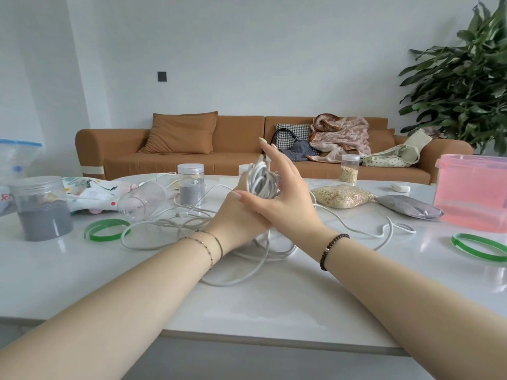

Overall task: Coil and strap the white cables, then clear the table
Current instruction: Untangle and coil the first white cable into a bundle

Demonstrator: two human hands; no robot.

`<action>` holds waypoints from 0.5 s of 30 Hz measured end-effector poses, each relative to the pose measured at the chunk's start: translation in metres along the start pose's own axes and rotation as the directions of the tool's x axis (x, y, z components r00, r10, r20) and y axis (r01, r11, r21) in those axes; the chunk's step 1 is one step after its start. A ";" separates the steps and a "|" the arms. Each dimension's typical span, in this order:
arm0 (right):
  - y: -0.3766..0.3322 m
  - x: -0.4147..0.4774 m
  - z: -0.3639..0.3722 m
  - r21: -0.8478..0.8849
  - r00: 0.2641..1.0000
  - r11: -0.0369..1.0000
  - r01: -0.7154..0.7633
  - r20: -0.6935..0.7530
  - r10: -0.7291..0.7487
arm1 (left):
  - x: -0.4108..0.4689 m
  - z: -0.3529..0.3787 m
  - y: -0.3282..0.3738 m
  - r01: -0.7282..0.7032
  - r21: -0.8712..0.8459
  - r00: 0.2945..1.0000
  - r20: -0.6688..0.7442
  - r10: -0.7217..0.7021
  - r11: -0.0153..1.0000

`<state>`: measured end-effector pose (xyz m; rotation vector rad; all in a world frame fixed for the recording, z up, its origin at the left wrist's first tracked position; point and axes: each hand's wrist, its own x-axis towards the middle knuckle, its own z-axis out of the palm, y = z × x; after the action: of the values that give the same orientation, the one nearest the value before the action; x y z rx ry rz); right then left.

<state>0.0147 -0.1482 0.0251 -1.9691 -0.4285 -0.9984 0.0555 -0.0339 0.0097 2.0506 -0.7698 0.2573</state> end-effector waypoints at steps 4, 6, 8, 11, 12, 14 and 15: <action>-0.005 0.000 0.002 0.048 0.988 0.994 -0.097 -0.119 0.102 | -0.003 0.010 0.005 -0.142 0.059 0.990 0.012 0.142 0.988; -0.007 0.000 0.004 0.144 0.974 0.980 -0.136 -0.159 0.159 | 0.001 0.013 0.007 -0.201 0.065 0.979 -0.009 0.202 0.977; -0.006 0.001 0.005 0.159 0.974 0.977 -0.143 -0.151 0.168 | 0.005 0.013 0.003 -0.266 0.096 0.963 -0.011 0.268 0.959; -0.004 0.003 0.006 0.149 0.978 0.980 -0.131 -0.142 0.152 | 0.011 0.012 -0.007 -0.211 0.010 0.976 -0.052 0.211 0.978; -0.004 0.004 0.007 0.142 0.977 0.981 -0.131 -0.149 0.152 | 0.010 0.012 -0.008 -0.188 -0.020 0.979 -0.082 0.185 0.982; -0.002 0.006 0.007 0.117 0.977 0.985 -0.130 -0.157 0.147 | 0.010 0.010 -0.010 -0.144 -0.041 0.982 -0.132 0.138 0.989; -0.001 0.006 0.007 0.103 0.978 0.986 -0.128 -0.150 0.142 | 0.011 0.009 -0.011 -0.117 -0.023 0.983 -0.147 0.112 0.993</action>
<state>0.0215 -0.1419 0.0286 -1.7961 -0.2457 -1.0194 0.0697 -0.0418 0.0022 1.9364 -0.7970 0.4525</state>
